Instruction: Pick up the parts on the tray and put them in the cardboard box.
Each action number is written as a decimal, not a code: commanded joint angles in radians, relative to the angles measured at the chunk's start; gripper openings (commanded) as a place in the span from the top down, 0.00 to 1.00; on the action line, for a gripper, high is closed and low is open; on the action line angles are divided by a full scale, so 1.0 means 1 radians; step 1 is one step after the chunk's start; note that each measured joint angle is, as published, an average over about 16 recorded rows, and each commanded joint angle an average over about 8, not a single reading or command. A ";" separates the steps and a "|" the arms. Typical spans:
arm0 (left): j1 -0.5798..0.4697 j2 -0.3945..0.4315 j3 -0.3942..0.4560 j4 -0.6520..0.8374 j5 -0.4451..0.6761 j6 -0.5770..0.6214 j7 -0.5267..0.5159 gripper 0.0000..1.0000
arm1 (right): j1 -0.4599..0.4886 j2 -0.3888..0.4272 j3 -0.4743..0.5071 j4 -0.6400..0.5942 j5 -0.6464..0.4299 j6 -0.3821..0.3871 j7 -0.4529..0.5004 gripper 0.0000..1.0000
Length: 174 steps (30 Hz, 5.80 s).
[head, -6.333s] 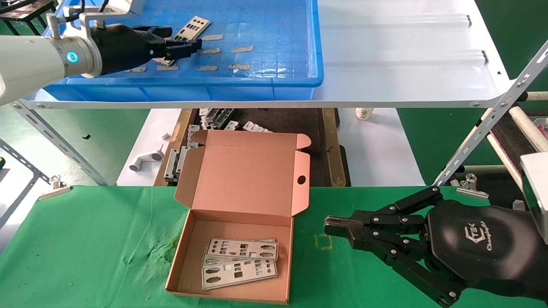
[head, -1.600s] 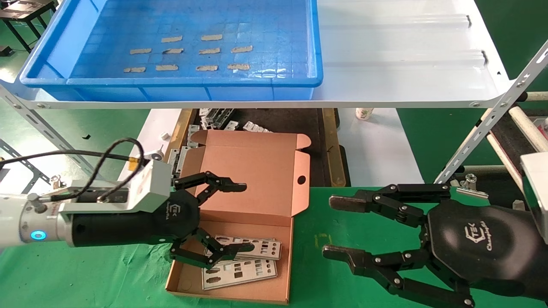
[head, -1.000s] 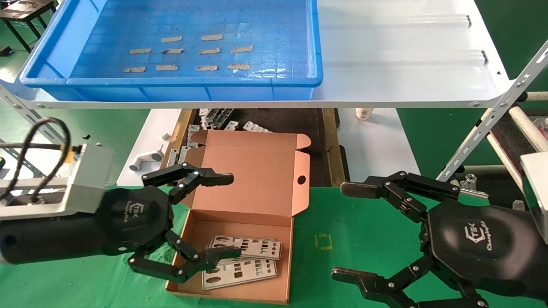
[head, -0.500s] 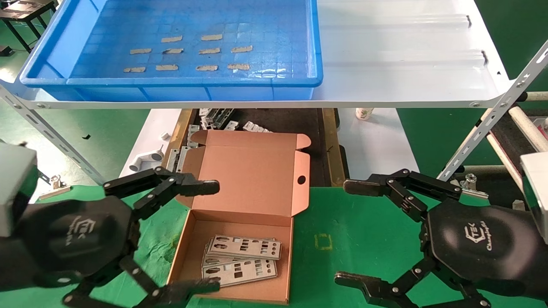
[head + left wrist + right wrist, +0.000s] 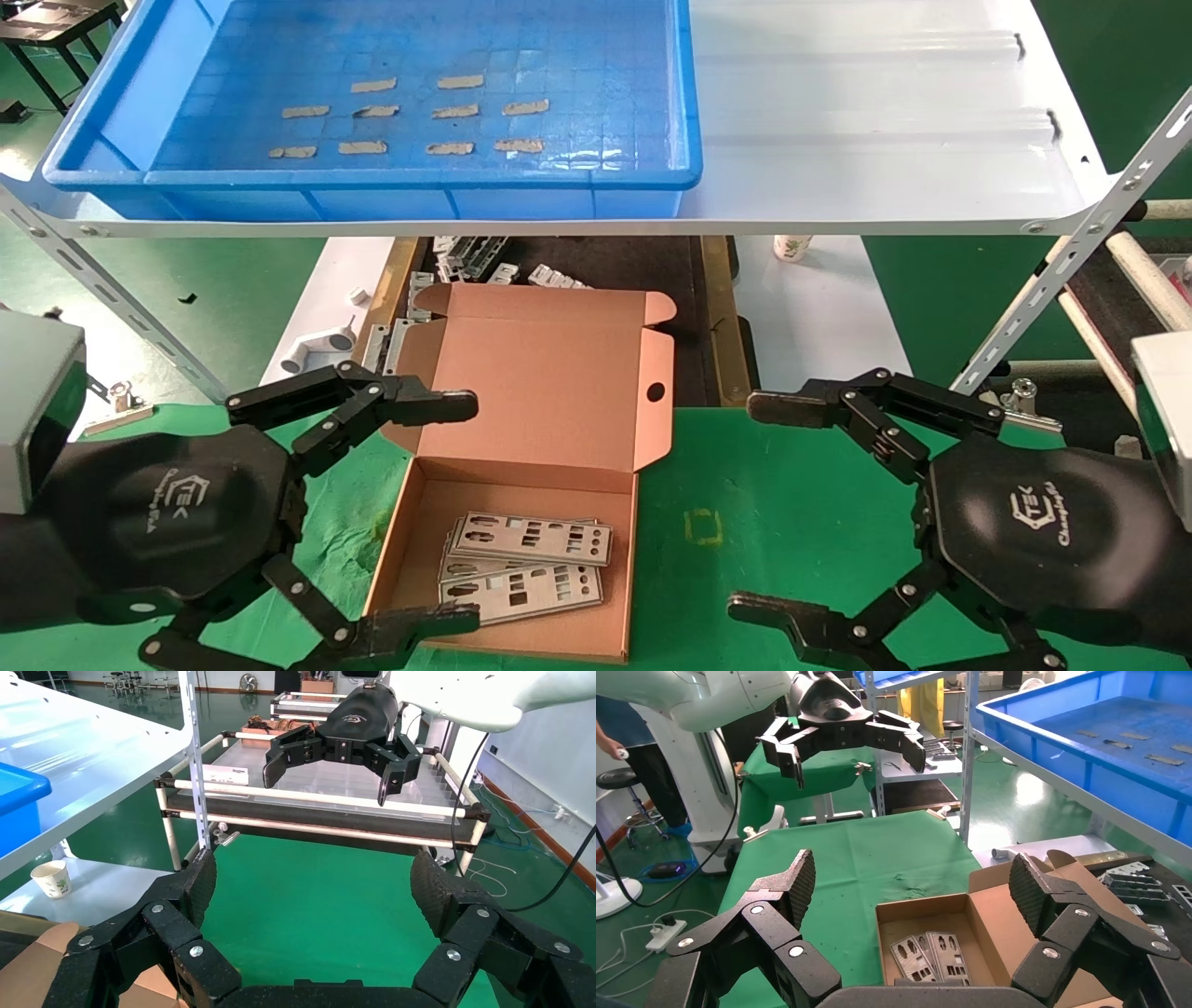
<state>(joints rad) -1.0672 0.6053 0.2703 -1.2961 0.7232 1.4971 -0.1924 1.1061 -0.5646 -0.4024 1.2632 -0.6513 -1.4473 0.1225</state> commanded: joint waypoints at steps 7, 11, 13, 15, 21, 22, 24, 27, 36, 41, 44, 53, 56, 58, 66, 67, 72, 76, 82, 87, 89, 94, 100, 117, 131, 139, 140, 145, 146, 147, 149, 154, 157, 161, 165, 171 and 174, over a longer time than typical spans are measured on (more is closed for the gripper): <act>-0.005 0.004 0.006 0.008 0.005 -0.001 0.004 0.00 | 0.000 0.000 0.000 0.000 0.000 0.000 0.000 0.00; -0.006 0.005 0.007 0.010 0.006 -0.001 0.005 0.00 | 0.000 0.000 0.000 0.000 0.000 0.000 0.000 0.00; -0.006 0.005 0.008 0.011 0.006 -0.001 0.005 0.00 | 0.000 0.000 0.000 0.000 0.000 0.000 0.000 0.00; -0.007 0.006 0.009 0.012 0.007 -0.002 0.005 0.00 | 0.000 0.000 0.000 0.000 0.000 0.000 0.000 0.00; -0.008 0.006 0.010 0.013 0.008 -0.002 0.006 0.00 | 0.000 0.000 0.000 0.000 0.000 0.000 0.000 0.00; -0.008 0.006 0.010 0.013 0.008 -0.002 0.006 0.00 | 0.000 0.000 0.000 0.000 0.000 0.000 0.000 0.00; -0.008 0.006 0.010 0.014 0.008 -0.002 0.006 0.00 | 0.000 0.000 0.000 0.000 0.000 0.000 0.000 0.00; -0.008 0.007 0.010 0.014 0.008 -0.002 0.006 0.00 | 0.000 0.000 0.000 0.000 0.000 0.000 0.000 0.00; -0.008 0.007 0.011 0.015 0.009 -0.002 0.007 0.00 | 0.000 0.000 0.000 0.000 0.000 0.000 0.000 0.00; -0.009 0.007 0.011 0.015 0.009 -0.002 0.007 0.00 | 0.000 0.000 0.000 0.000 0.000 0.000 0.000 0.00; -0.009 0.007 0.012 0.015 0.009 -0.002 0.007 0.00 | 0.000 0.000 0.000 0.000 0.000 0.000 0.000 0.00; -0.009 0.007 0.012 0.016 0.009 -0.002 0.007 0.00 | 0.000 0.000 0.000 0.000 0.000 0.000 0.000 0.00; -0.009 0.007 0.012 0.016 0.009 -0.002 0.007 0.00 | 0.000 0.000 0.000 0.000 0.000 0.000 0.000 0.00; -0.009 0.007 0.012 0.016 0.009 -0.002 0.007 0.00 | 0.000 0.000 0.000 0.000 0.000 0.000 0.000 0.00; -0.009 0.007 0.012 0.016 0.009 -0.002 0.007 0.00 | 0.000 0.000 0.000 0.000 0.000 0.000 0.000 0.00; -0.009 0.007 0.012 0.016 0.009 -0.002 0.007 0.00 | 0.000 0.000 0.000 0.000 0.000 0.000 0.000 0.00; -0.009 0.007 0.012 0.016 0.009 -0.002 0.007 0.00 | 0.000 0.000 0.000 0.000 0.000 0.000 0.000 0.00; -0.009 0.007 0.012 0.016 0.009 -0.002 0.007 0.00 | 0.000 0.000 0.000 0.000 0.000 0.000 0.000 0.00; -0.009 0.007 0.012 0.016 0.009 -0.002 0.007 0.00 | 0.000 0.000 0.000 0.000 0.000 0.000 0.000 0.00; -0.009 0.007 0.012 0.016 0.009 -0.002 0.007 0.00 | 0.000 0.000 0.000 0.000 0.000 0.000 0.000 0.00; -0.009 0.007 0.012 0.016 0.009 -0.002 0.007 0.00 | 0.000 0.000 0.000 0.000 0.000 0.000 0.000 0.00; -0.009 0.007 0.012 0.016 0.009 -0.002 0.007 0.00 | 0.000 0.000 0.000 0.000 0.000 0.000 0.000 0.00; -0.009 0.007 0.012 0.016 0.009 -0.002 0.007 0.00 | 0.000 0.000 0.000 0.000 0.000 0.000 0.000 0.00; -0.009 0.007 0.012 0.016 0.009 -0.002 0.007 0.00 | 0.000 0.000 0.000 0.000 0.000 0.000 0.000 0.00; -0.009 0.007 0.012 0.016 0.009 -0.002 0.007 0.00 | 0.000 0.000 0.000 0.000 0.000 0.000 0.000 0.00; -0.009 0.007 0.012 0.016 0.009 -0.002 0.007 0.00 | 0.000 0.000 0.000 0.000 0.000 0.000 0.000 0.00; -0.009 0.007 0.012 0.016 0.009 -0.002 0.007 0.00 | 0.000 0.000 0.000 0.000 0.000 0.000 0.000 0.00; -0.009 0.007 0.012 0.016 0.009 -0.002 0.007 0.00 | 0.000 0.000 0.000 0.000 0.000 0.000 0.000 0.00; -0.009 0.007 0.012 0.016 0.009 -0.002 0.007 0.00 | 0.000 0.000 0.000 0.000 0.000 0.000 0.000 0.00; -0.009 0.007 0.012 0.016 0.009 -0.002 0.007 0.00 | 0.000 0.000 0.000 0.000 0.000 0.000 0.000 0.00; -0.009 0.007 0.012 0.016 0.009 -0.002 0.007 0.00 | 0.000 0.000 0.000 0.000 0.000 0.000 0.000 0.00; -0.009 0.007 0.012 0.016 0.009 -0.002 0.007 0.00 | 0.000 0.000 0.000 0.000 0.000 0.000 0.000 0.00; -0.009 0.007 0.012 0.016 0.009 -0.002 0.007 0.00 | 0.000 0.000 0.000 0.000 0.000 0.000 0.000 0.00; -0.009 0.007 0.012 0.016 0.009 -0.002 0.007 0.00 | 0.000 0.000 0.000 0.000 0.000 0.000 0.000 0.00; -0.009 0.007 0.012 0.016 0.009 -0.002 0.007 0.00 | 0.000 0.000 0.000 0.000 0.000 0.000 0.000 0.00; -0.009 0.007 0.012 0.016 0.009 -0.002 0.007 0.00 | 0.000 0.000 0.000 0.000 0.000 0.000 0.000 0.00; -0.009 0.007 0.012 0.016 0.009 -0.002 0.007 0.00 | 0.000 0.000 0.000 0.000 0.000 0.000 0.000 0.00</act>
<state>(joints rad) -1.0764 0.6128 0.2823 -1.2803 0.7321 1.4950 -0.1849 1.1061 -0.5646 -0.4025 1.2632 -0.6512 -1.4477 0.1226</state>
